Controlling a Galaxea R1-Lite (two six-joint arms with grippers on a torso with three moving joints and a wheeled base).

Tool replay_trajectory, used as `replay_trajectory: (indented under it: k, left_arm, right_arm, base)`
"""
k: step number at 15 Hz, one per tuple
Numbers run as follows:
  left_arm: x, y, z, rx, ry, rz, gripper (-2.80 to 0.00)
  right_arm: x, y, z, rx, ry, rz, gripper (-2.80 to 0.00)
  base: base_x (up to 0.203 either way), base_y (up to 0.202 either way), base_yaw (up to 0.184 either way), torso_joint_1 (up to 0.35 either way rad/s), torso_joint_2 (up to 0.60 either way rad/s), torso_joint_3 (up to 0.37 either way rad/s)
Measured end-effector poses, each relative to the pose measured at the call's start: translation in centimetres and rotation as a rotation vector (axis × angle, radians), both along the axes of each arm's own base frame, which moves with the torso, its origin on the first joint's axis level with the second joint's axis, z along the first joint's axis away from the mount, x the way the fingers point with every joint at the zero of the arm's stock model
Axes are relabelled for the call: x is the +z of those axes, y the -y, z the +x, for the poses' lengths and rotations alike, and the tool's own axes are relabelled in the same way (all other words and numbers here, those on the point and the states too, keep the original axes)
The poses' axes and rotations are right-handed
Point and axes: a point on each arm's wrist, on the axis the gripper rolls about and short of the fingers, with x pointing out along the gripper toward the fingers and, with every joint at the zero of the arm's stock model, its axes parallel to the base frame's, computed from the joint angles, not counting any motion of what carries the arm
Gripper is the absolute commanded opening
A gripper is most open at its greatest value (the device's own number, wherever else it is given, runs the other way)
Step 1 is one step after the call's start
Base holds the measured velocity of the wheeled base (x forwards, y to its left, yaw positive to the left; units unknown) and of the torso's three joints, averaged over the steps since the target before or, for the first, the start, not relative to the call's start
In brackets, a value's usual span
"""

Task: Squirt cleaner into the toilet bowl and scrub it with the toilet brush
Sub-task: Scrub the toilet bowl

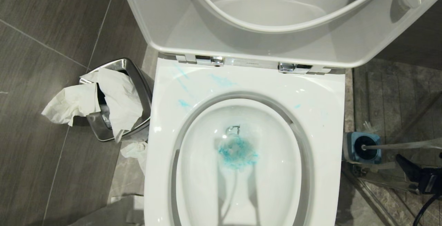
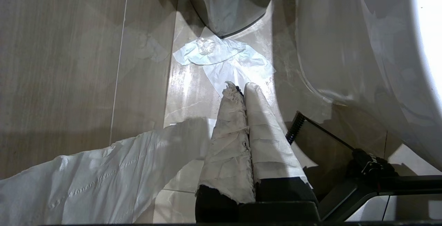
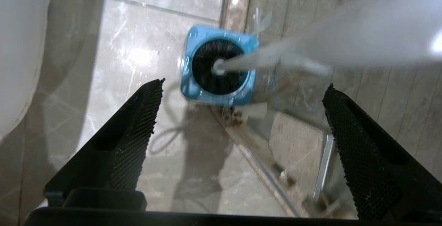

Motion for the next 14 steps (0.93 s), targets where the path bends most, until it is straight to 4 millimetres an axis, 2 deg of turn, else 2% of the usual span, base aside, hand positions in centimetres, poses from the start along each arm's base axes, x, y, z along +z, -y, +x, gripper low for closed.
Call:
replay_trajectory:
  k: [6, 14]
  left_arm:
    - [0.0, 0.0, 0.0, 0.000, 0.000, 0.000, -2.80]
    - [0.0, 0.0, 0.0, 0.000, 0.000, 0.000, -2.80]
  right_arm:
    - [0.4, 0.8, 2.2, -0.002, 0.018, -0.006, 0.00]
    - [1.1, 1.4, 3.8, -0.034, 0.086, -0.031, 0.00]
  base:
    - [0.000, 0.000, 0.000, 0.000, 0.00, 0.000]
    - [0.000, 0.000, 0.000, 0.000, 0.00, 0.000]
